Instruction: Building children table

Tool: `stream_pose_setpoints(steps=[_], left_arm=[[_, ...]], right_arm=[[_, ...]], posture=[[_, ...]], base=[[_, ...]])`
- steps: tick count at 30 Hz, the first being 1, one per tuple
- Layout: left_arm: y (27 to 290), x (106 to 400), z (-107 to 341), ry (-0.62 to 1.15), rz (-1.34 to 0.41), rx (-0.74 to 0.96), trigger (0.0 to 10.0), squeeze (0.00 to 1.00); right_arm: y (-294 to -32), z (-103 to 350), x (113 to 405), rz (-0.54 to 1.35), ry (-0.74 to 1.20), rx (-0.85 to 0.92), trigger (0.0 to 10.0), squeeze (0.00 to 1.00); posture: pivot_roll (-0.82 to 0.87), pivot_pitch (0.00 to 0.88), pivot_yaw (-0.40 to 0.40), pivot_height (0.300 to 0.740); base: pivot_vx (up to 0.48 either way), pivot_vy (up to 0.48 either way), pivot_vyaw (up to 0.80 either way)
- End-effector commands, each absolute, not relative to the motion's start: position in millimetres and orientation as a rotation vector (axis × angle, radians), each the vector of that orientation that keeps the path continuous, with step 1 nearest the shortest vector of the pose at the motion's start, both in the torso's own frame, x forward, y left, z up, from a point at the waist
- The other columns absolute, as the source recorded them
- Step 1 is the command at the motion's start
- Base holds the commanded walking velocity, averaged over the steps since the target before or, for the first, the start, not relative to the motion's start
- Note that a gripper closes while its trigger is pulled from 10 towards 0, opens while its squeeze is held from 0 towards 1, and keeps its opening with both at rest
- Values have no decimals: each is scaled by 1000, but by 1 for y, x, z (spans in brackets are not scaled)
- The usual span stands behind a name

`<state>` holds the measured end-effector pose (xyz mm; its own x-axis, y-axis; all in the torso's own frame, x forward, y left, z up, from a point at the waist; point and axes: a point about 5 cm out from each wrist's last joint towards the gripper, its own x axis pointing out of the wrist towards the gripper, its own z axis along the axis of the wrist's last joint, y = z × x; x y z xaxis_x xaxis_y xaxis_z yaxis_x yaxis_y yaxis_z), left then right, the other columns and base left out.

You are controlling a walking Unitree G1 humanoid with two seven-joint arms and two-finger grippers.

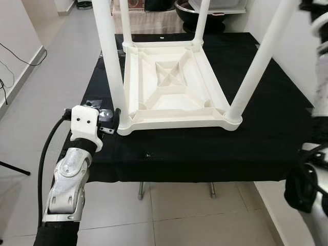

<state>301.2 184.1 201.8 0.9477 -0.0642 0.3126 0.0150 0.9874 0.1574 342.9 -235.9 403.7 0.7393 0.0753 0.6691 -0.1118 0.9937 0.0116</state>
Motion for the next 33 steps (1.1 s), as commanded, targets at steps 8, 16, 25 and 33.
stream_pose_setpoints(steps=[8,16,25,33], left_arm=[[182,300,201,-315,-37,142,10000,0],[183,300,200,-310,-33,138,10000,0],[187,304,197,-297,-24,137,10000,0],[195,323,197,-264,-56,158,10000,0]], right_arm=[[-228,390,353,140,-665,52,10000,0],[-222,354,372,73,-449,29,10000,0],[-213,343,374,106,-396,21,10000,0],[-196,312,377,137,-259,-7,10000,0]], posture=[[4,163,-54,740],[-2,171,-57,740],[-10,172,-58,740],[-23,172,-58,740]], base=[[0,0,0],[0,0,0],[0,0,0],[0,0,0]])
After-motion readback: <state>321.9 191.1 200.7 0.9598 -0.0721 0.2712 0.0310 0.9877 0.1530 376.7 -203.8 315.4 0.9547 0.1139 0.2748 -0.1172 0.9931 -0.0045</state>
